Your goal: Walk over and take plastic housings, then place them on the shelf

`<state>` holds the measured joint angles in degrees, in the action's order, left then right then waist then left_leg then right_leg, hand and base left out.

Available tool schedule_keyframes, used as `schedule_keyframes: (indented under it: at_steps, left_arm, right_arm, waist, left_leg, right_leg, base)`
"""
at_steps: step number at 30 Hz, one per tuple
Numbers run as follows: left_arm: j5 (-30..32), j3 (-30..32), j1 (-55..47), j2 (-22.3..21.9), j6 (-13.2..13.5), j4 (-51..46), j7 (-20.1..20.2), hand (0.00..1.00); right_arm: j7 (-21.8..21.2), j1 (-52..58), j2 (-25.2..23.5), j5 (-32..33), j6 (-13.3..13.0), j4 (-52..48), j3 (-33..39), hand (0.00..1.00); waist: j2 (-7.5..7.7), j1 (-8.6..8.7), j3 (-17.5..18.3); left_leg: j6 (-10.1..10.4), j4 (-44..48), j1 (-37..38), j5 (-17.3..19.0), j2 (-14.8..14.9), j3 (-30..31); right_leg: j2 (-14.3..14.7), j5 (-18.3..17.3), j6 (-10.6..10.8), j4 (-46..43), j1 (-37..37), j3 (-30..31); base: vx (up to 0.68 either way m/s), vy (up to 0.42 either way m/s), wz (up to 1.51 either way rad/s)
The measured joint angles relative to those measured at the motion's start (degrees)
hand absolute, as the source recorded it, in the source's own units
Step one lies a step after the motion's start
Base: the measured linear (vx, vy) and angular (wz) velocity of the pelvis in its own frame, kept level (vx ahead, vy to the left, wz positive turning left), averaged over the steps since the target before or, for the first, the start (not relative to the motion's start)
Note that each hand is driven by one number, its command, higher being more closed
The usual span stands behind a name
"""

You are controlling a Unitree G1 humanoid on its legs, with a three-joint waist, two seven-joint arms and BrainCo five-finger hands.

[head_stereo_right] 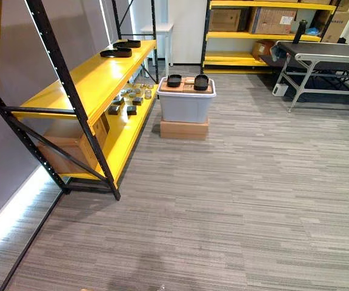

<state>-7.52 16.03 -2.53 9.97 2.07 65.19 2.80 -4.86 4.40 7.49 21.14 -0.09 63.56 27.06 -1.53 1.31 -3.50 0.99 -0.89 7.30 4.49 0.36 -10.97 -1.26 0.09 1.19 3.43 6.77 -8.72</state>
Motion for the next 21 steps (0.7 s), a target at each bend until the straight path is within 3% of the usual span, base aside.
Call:
schedule_keyframes:
  at_steps: [3, 7, 15, 21]
  left_arm:
    - [0.2, 2.1, 0.6, 2.8, 0.8, -1.0, 0.1, 0.00]
    - [-0.1, 3.3, 0.2, 2.9, 1.0, -1.0, 1.1, 0.00]
    - [-2.5, 3.2, -0.8, 1.2, 1.9, -1.8, 1.2, 0.00]
    - [-2.5, 3.2, -1.0, -0.8, 2.3, -3.2, 0.0, 0.00]
  right_arm:
    - [-1.0, -0.5, 3.6, -1.3, -0.1, -1.5, 2.4, 0.00]
    - [-1.0, -0.5, 6.2, -1.5, -0.9, -2.0, 3.4, 0.00]
    - [-0.3, -0.5, 6.1, -2.5, -1.2, -2.0, 3.6, 0.00]
    - [1.1, -0.5, 5.3, -2.4, -1.2, -1.0, 8.9, 0.00]
  waist:
    - [-0.14, -0.02, -0.6]
    - [-0.24, 0.03, -0.9]
    - [-0.51, 0.52, -1.0]
    - [-0.62, 0.66, -1.1]
  left_leg:
    - [0.6, -0.8, 1.2, 0.0, 0.1, 0.0]
    - [0.9, -1.1, 1.6, 0.2, 0.1, -0.1]
    - [1.2, -1.3, 2.2, 0.4, 0.2, -1.5]
    - [1.3, -1.3, 2.4, 0.5, 0.2, -1.6]
  right_leg:
    - [0.1, -0.7, 1.0, 0.0, 0.8, -0.1]
    - [0.1, -1.2, 1.9, 0.0, 1.1, -0.2]
    - [0.1, -1.5, 2.3, 0.0, 1.3, 0.0]
    - [0.1, -1.6, 2.4, -0.2, 1.4, -0.1]
  base:
    - [0.01, -0.027, 0.01]
    - [0.01, -0.026, 0.00]
    - [0.00, -0.025, -0.05]
    - [-0.02, -0.021, -0.01]
